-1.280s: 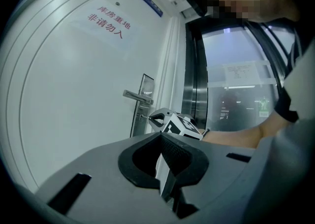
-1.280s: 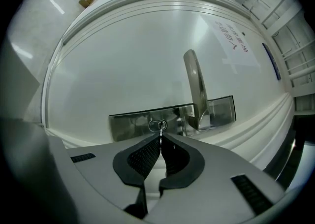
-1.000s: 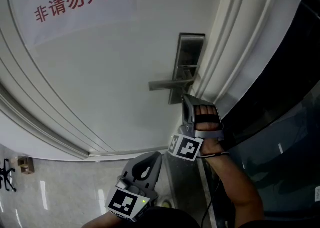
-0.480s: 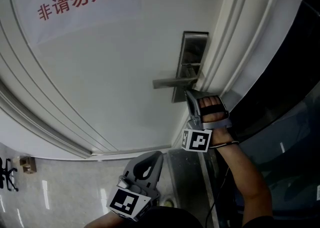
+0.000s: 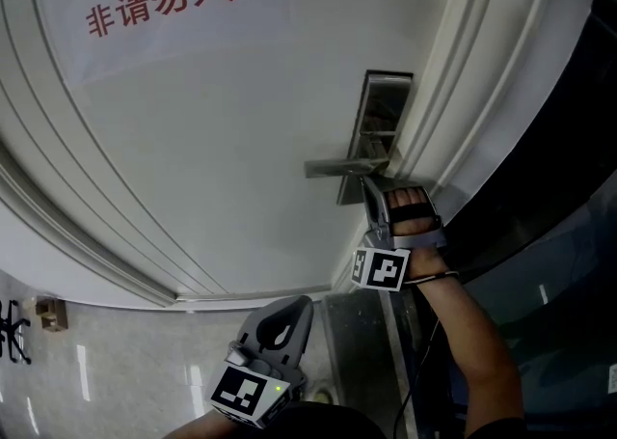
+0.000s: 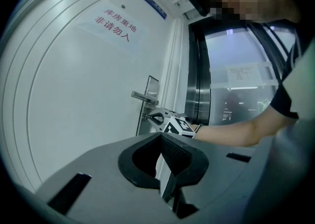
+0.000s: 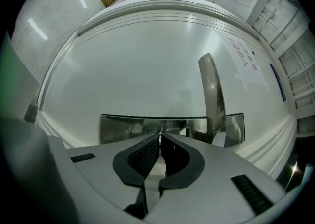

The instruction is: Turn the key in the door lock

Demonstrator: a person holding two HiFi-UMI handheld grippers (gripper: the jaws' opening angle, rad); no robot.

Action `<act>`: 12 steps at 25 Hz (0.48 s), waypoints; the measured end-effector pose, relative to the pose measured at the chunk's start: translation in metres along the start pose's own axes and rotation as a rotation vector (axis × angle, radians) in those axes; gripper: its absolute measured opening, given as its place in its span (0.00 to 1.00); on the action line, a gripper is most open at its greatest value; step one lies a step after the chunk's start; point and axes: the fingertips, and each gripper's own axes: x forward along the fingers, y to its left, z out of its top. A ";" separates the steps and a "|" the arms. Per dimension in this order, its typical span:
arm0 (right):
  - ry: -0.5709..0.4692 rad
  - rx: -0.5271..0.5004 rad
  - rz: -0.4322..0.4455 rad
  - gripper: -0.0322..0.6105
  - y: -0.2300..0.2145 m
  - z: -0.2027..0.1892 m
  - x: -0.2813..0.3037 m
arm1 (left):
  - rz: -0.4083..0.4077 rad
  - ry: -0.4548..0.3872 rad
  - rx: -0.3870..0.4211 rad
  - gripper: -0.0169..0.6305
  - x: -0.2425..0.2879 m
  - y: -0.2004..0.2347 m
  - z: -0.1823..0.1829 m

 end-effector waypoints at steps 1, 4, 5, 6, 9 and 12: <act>0.000 0.007 0.001 0.08 0.000 0.000 0.000 | -0.004 -0.002 0.001 0.03 0.000 -0.002 0.001; -0.005 0.035 0.007 0.08 0.002 0.000 -0.001 | -0.016 -0.008 0.006 0.03 0.001 -0.008 0.003; -0.007 0.044 0.013 0.08 0.003 0.000 -0.001 | -0.019 -0.008 0.007 0.03 0.000 -0.010 0.003; -0.009 0.052 0.022 0.09 0.004 0.000 -0.002 | -0.021 -0.008 0.007 0.03 0.000 -0.012 0.003; -0.010 0.064 0.031 0.09 0.005 0.001 -0.005 | -0.017 -0.008 0.008 0.03 -0.002 -0.015 0.003; -0.005 0.059 0.018 0.09 0.001 0.000 -0.010 | -0.014 -0.014 0.010 0.03 -0.005 -0.018 0.004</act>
